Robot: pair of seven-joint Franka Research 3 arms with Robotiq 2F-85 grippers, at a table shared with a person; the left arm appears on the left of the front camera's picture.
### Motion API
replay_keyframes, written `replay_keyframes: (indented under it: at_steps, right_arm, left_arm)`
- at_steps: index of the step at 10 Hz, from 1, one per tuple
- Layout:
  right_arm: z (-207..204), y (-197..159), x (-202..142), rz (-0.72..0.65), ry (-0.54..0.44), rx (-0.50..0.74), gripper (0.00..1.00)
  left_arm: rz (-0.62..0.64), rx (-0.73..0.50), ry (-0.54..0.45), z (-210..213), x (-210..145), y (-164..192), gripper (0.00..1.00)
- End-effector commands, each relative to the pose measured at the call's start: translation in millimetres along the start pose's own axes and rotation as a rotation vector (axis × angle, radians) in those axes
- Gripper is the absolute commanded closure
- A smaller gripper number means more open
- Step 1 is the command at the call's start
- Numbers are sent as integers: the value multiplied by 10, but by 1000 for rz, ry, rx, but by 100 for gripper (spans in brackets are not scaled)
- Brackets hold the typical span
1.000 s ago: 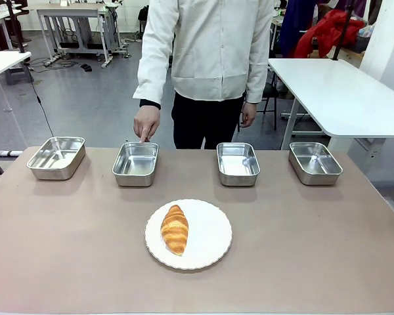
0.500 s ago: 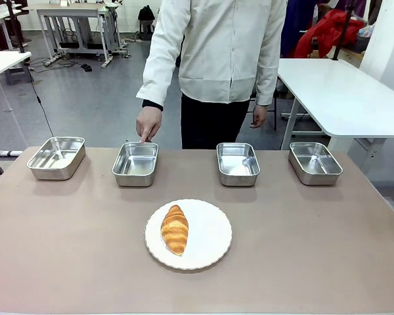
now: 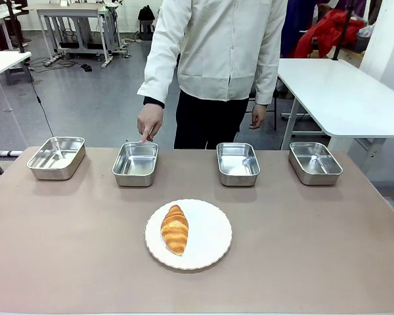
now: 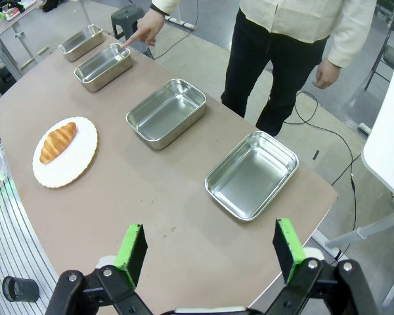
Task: Place the bread in the container.
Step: Place the Butter Roll into the Airtight Container indicated by the human.
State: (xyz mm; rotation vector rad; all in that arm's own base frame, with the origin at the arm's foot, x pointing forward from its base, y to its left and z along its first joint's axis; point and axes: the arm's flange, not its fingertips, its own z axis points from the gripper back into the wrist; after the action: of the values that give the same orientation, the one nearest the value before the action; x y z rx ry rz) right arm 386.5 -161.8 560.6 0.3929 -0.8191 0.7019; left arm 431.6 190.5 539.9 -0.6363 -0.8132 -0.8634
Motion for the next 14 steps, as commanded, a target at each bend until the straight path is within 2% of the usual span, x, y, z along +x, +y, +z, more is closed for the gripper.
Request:
replay_keyframes:
  at_steps: [1,2,5,7,9,11,13,14]
  right_arm:
    - [-5,-19,19,18,-25,5,0]
    - [-5,-19,19,18,-25,5,0]
    - [-5,-19,19,18,-25,5,0]
    - [-5,-19,19,18,-25,5,0]
    - [-5,-19,19,18,-25,5,0]
    - [-5,-19,19,18,-25,5,0]
    - [-5,-19,19,18,-25,5,0]
    - [-5,-19,19,18,-25,5,0]
  left_arm:
    - [0,0,0,0,0,0,0]
    - [26,4,13,-89,205,-100,0]
    - [122,91,146,-614,828,-595,0]
    - [214,164,213,-1043,1140,-947,0]
    - [289,224,320,-1555,1374,-1439,0]
    - [336,318,356,-2062,1404,-1915,0]
    - [407,425,460,-2685,1176,-2304,0]
    - [458,437,483,-2988,1040,-2453,0]
